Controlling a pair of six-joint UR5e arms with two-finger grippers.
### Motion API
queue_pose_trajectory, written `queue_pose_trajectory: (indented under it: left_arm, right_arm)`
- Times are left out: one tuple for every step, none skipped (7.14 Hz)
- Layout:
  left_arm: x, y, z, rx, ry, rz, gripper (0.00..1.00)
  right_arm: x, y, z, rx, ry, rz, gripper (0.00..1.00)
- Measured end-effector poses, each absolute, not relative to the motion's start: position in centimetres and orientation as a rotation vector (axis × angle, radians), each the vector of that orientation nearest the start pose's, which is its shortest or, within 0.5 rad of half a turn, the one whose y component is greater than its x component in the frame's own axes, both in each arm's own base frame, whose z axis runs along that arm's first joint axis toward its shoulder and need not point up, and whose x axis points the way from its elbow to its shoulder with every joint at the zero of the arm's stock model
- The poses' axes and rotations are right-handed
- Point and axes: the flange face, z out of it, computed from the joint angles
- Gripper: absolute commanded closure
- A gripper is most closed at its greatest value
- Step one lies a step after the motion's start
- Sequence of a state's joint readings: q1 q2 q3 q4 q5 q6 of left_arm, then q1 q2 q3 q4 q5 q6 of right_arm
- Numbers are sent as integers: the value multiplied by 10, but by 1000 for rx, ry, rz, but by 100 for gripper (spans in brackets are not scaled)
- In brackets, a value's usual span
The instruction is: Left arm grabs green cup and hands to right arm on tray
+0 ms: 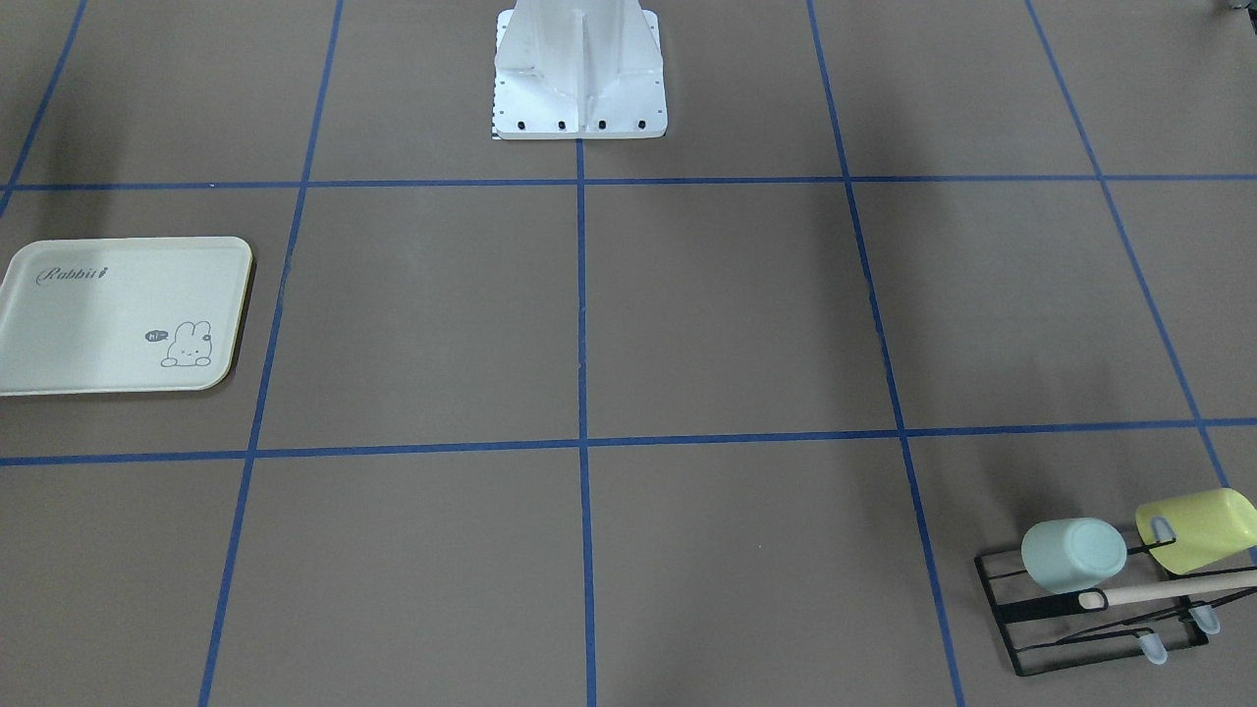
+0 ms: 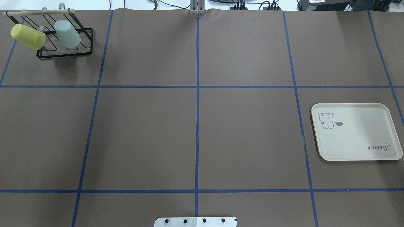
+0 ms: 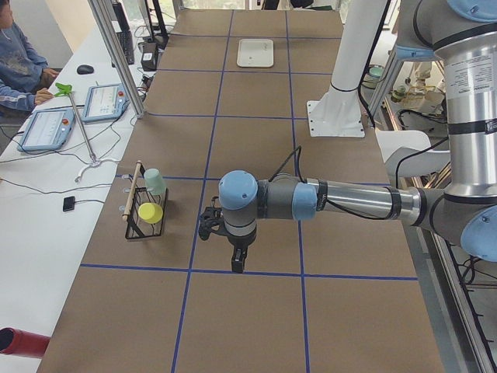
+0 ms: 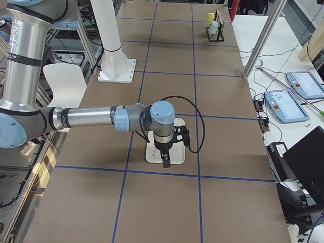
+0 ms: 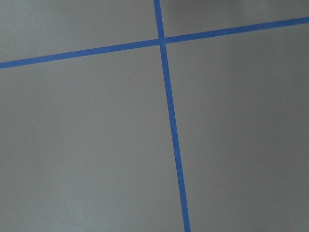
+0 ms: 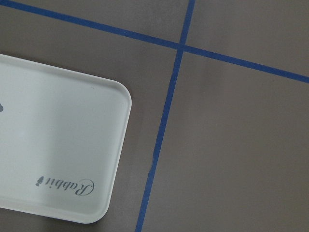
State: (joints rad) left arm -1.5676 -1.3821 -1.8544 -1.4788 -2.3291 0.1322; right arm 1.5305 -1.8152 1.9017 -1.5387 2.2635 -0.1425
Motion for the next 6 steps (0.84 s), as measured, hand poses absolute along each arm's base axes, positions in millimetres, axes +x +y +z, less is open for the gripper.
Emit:
queue_pose_trajectory:
  left_arm:
    - [-63,-411,614,53,758,130,0]
    - [-63,-411,612,56,758,131,0]
    - [-64,-411,611,58,756,131,0]
    - [-63,-415,607,67,755,132,0]
    - [-63,-426,597,89,755,132,0]
    - [-63,-442,581,129,752,135,0]
  right_arm:
    - [54,-400,604,203,-683,-232,0]
    - [53,-406,596,283,-679,-249,0]
    - [52,-411,585,337,-681,-244,0]
    - [51,-420,570,371,-698,-225,0]
    - [47,-434,549,403,-736,-218,0]
    - [44,-447,531,428,-777,-224,0]
